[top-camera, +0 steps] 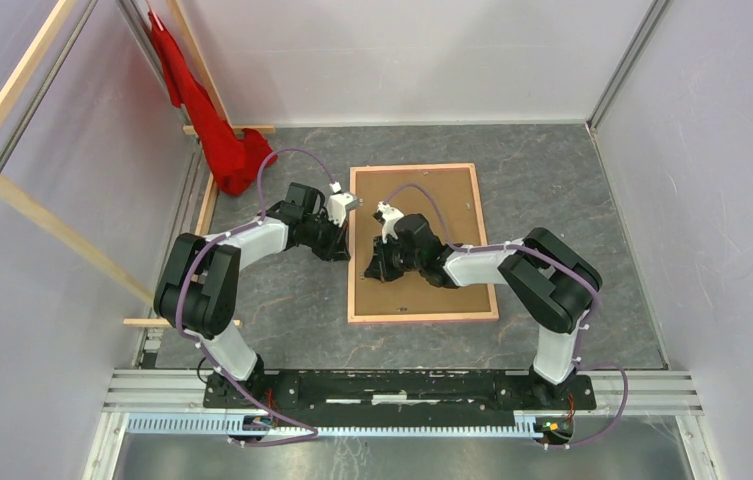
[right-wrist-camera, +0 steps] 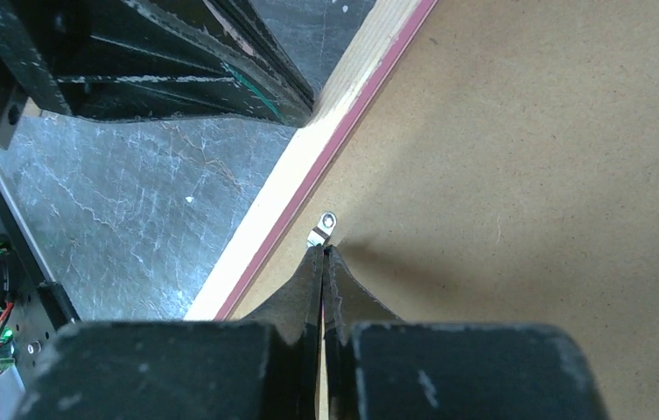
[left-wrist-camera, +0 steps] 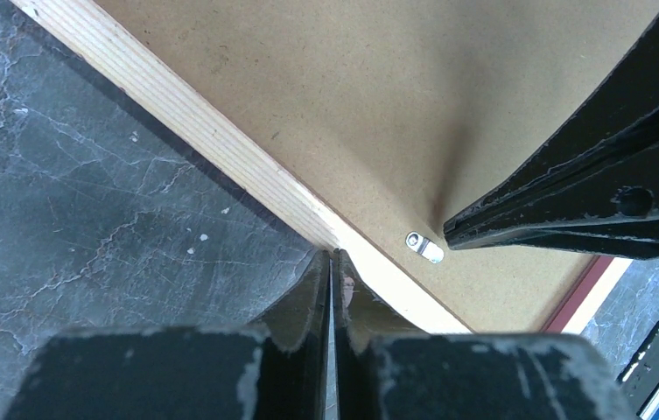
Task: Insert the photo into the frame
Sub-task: Install the photo frame at the center of the board.
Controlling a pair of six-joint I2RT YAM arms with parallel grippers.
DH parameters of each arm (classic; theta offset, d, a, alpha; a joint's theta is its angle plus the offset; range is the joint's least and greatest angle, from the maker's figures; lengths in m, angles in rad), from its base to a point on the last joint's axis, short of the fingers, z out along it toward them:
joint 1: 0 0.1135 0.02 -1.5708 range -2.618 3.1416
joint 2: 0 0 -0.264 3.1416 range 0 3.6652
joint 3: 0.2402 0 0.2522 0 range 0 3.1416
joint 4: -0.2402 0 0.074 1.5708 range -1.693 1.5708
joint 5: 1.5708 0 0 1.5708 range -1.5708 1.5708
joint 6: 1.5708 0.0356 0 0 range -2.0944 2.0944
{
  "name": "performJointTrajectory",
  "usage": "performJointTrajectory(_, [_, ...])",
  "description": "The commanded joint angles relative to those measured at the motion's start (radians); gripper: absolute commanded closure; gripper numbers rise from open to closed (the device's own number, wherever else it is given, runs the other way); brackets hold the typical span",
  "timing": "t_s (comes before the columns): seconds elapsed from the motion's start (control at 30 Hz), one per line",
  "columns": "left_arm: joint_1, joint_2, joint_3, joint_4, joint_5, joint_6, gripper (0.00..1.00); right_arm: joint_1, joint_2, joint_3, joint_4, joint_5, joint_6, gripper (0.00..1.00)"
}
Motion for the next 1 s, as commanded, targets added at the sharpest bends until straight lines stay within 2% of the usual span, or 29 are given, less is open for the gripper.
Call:
performJointTrajectory(0.0, [-0.004,-0.003,0.019,-0.007,-0.051,0.004,0.92,0.005,0.019,0.034,0.005,0.005,-0.016,1.00])
performJointTrajectory(0.97, [-0.003,0.006,0.022,-0.016,-0.049,0.007,0.94,0.003,0.070,0.028,0.055,-0.022,0.037,1.00])
